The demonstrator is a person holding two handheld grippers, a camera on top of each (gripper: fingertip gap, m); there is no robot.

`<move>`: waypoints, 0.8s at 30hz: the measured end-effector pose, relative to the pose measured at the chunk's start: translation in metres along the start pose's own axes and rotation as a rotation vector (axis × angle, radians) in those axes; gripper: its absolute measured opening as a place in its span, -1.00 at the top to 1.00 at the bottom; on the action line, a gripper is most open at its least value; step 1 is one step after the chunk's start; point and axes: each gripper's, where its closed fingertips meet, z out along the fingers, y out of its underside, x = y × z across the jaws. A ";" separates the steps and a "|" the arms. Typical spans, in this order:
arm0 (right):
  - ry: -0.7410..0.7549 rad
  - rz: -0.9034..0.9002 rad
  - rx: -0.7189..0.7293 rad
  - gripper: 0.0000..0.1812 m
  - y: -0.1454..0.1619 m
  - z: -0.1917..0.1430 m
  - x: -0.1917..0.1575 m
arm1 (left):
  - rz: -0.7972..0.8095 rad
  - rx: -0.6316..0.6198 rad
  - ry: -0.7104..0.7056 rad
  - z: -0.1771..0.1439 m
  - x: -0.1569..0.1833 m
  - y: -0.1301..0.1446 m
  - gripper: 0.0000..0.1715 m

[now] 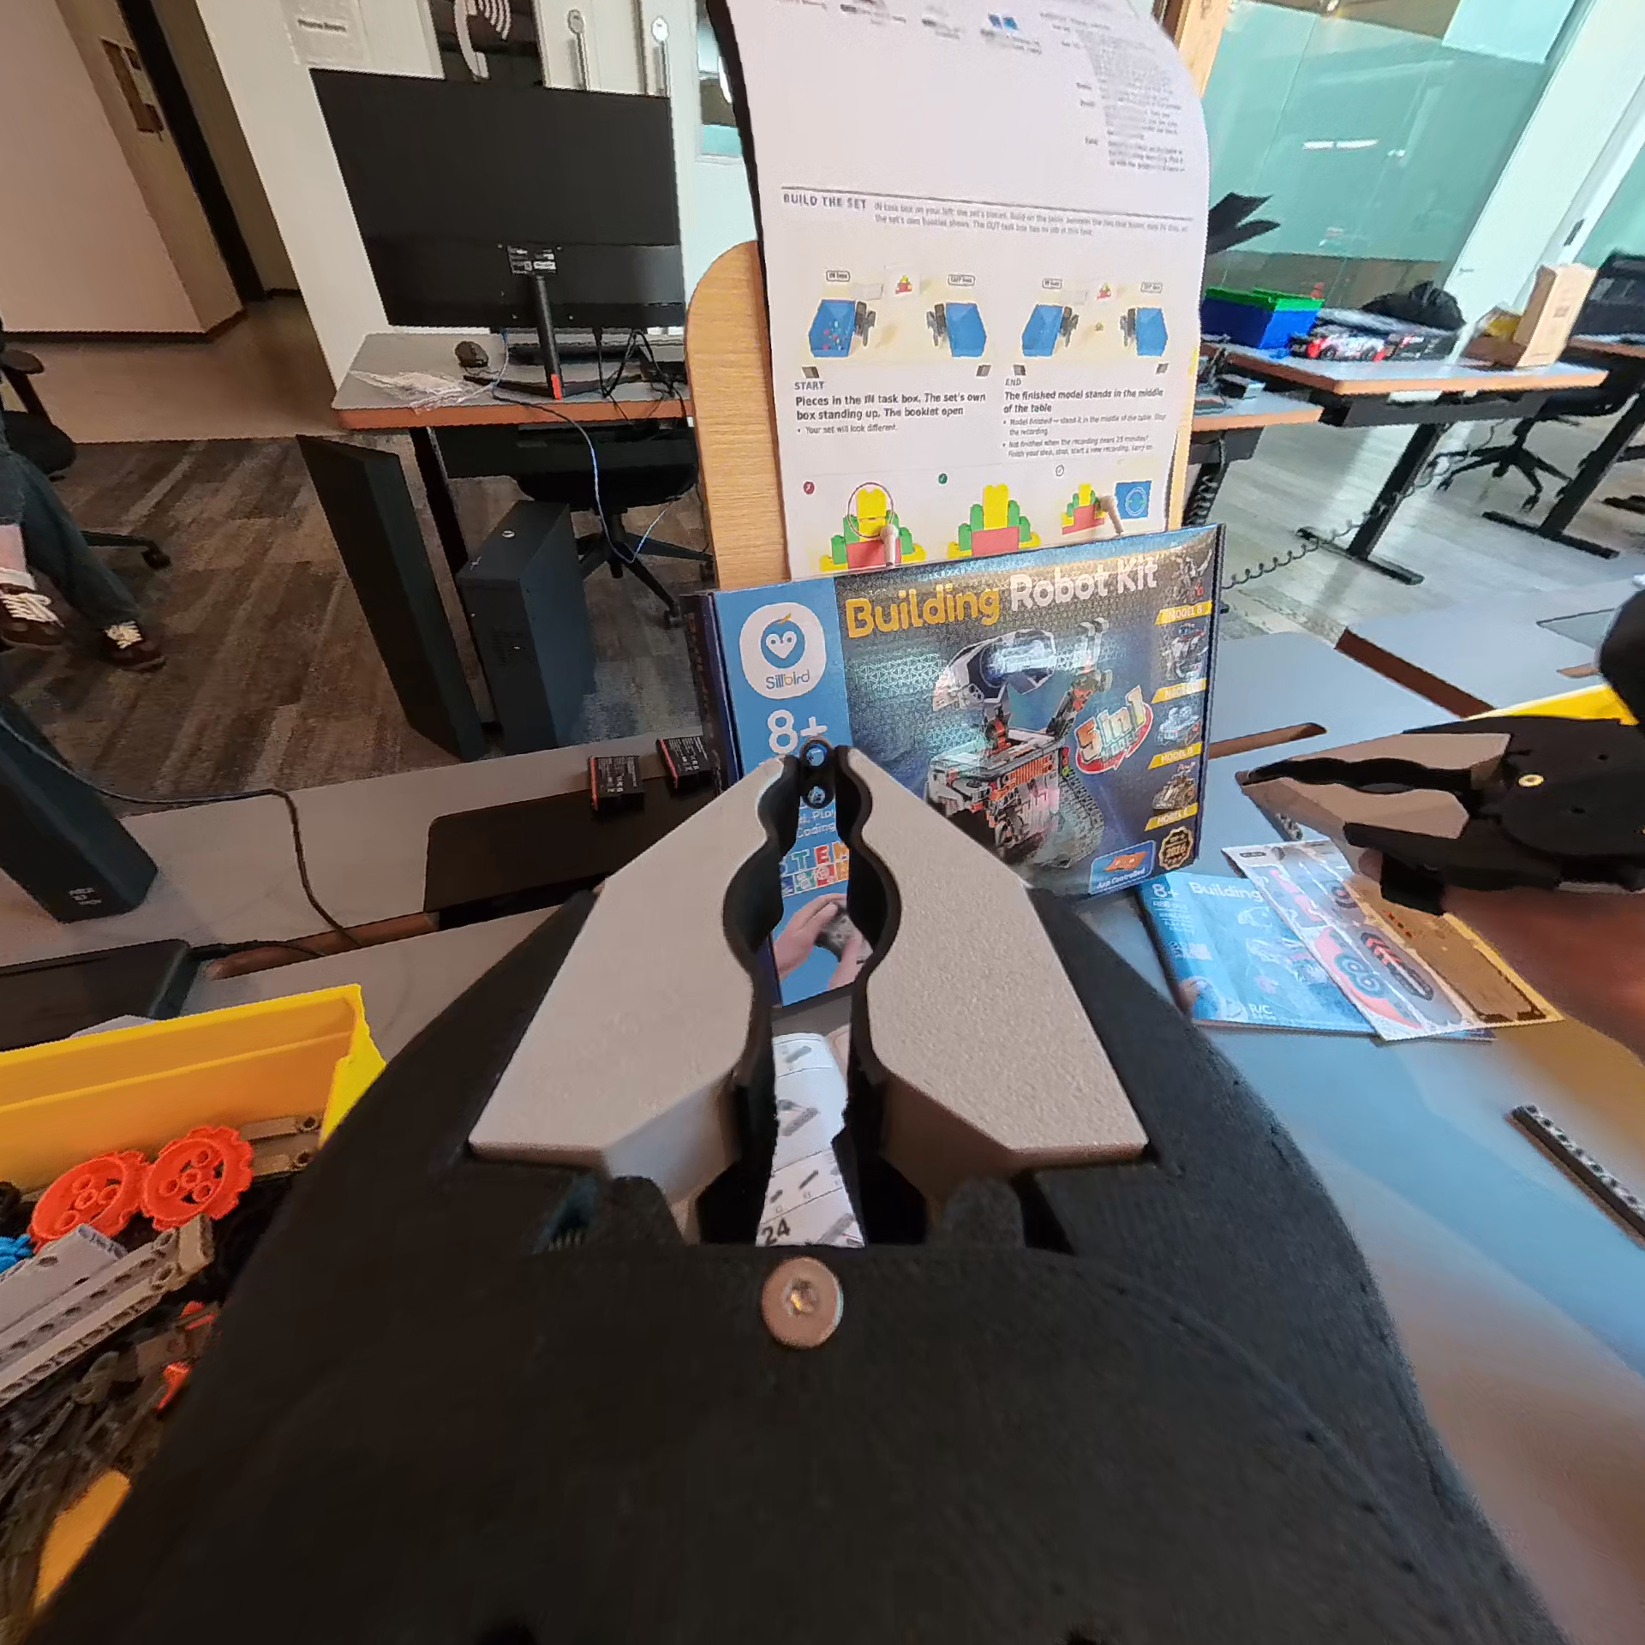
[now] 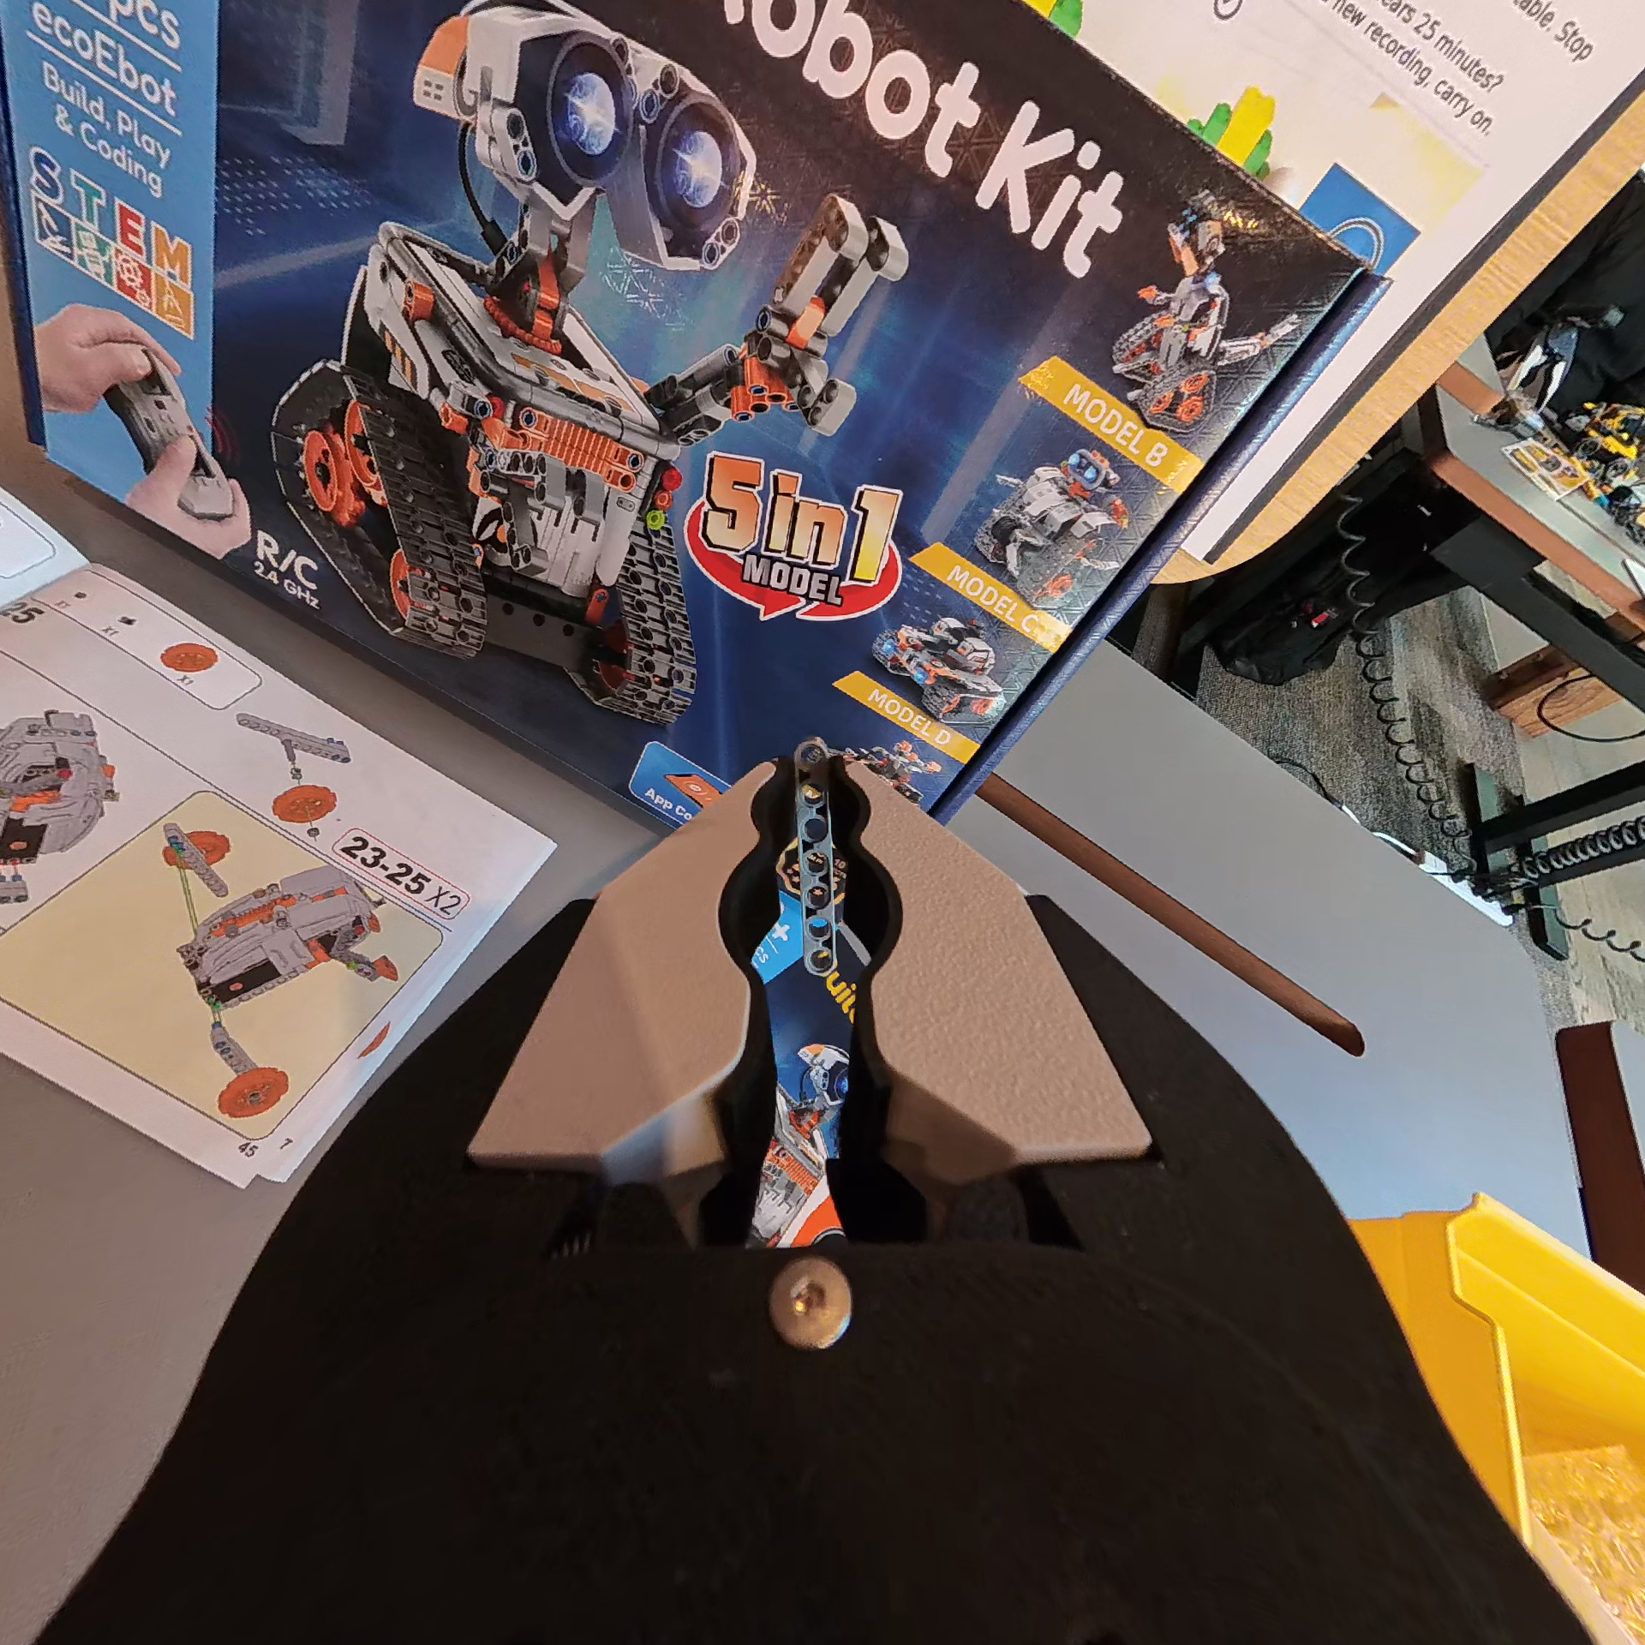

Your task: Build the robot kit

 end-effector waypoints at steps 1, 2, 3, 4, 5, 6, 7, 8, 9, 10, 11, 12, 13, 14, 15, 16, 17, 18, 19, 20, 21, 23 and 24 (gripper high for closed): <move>-0.002 0.001 0.000 0.95 0.000 0.000 0.000 | 0.016 -0.009 -0.016 0.003 -0.001 0.002 0.94; -0.005 0.003 0.000 0.95 0.000 0.000 -0.001 | 0.043 -0.024 -0.042 0.006 -0.002 0.006 0.94; -0.009 0.004 -0.001 0.95 0.000 0.000 -0.001 | 0.082 -0.044 -0.078 0.009 -0.005 0.009 0.94; -0.010 0.005 0.001 0.95 -0.001 0.000 -0.001 | 0.129 -0.067 -0.123 0.012 -0.008 0.013 0.94; -0.011 0.007 0.004 0.95 -0.001 -0.001 -0.001 | 0.176 -0.095 -0.173 0.014 -0.013 0.018 0.93; -0.011 0.008 0.008 0.95 -0.002 -0.002 -0.001 | 0.224 -0.125 -0.230 0.015 -0.018 0.022 0.94; -0.011 0.008 0.010 0.95 -0.003 -0.002 -0.001 | 0.274 -0.151 -0.288 0.015 -0.024 0.024 0.93; -0.011 0.007 0.011 0.95 -0.003 -0.002 -0.001 | 0.323 -0.170 -0.344 0.013 -0.030 0.025 0.93; -0.011 0.005 0.012 0.95 -0.003 -0.002 -0.002 | 0.365 -0.178 -0.392 0.011 -0.034 0.025 0.93; -0.011 0.003 0.013 0.95 -0.003 -0.001 -0.003 | 0.393 -0.182 -0.418 0.010 -0.037 0.024 0.94; -0.014 0.001 0.011 0.95 -0.003 -0.001 -0.004 | 0.397 -0.187 -0.420 0.009 -0.037 0.024 0.94; -0.016 -0.003 0.008 0.95 -0.003 0.000 -0.005 | 0.383 -0.191 -0.411 0.009 -0.037 0.025 0.94; -0.016 -0.007 0.007 0.95 -0.002 0.000 -0.006 | 0.368 -0.191 -0.404 0.009 -0.037 0.025 0.94; -0.016 -0.011 0.006 0.95 -0.002 0.000 -0.006 | 0.364 -0.190 -0.406 0.008 -0.038 0.025 0.94; -0.017 -0.012 0.005 0.94 -0.002 0.001 -0.007 | 0.367 -0.189 -0.414 0.007 -0.039 0.024 0.94; -0.018 -0.012 0.004 0.94 -0.002 0.001 -0.007 | 0.370 -0.190 -0.418 0.006 -0.041 0.024 0.94; -0.017 -0.010 0.004 0.94 -0.002 0.001 -0.007 | 0.369 -0.190 -0.420 0.005 -0.041 0.024 0.94; -0.017 -0.010 0.004 0.94 -0.002 0.001 -0.006 | 0.367 -0.189 -0.421 0.005 -0.042 0.023 0.94; -0.016 -0.008 0.004 0.95 -0.002 0.000 -0.005 | 0.366 -0.188 -0.423 0.004 -0.042 0.023 0.94; -0.015 -0.007 0.005 0.95 -0.002 0.000 -0.005 | 0.366 -0.189 -0.426 0.004 -0.043 0.023 0.94; -0.015 -0.006 0.006 0.95 -0.002 0.000 -0.005 | 0.365 -0.190 -0.428 0.003 -0.044 0.023 0.93; -0.014 -0.007 0.007 0.95 -0.002 0.000 -0.004 | 0.362 -0.193 -0.431 0.003 -0.045 0.023 0.93; -0.014 -0.007 0.008 0.95 -0.002 0.000 -0.004 | 0.361 -0.196 -0.432 0.002 -0.046 0.024 0.93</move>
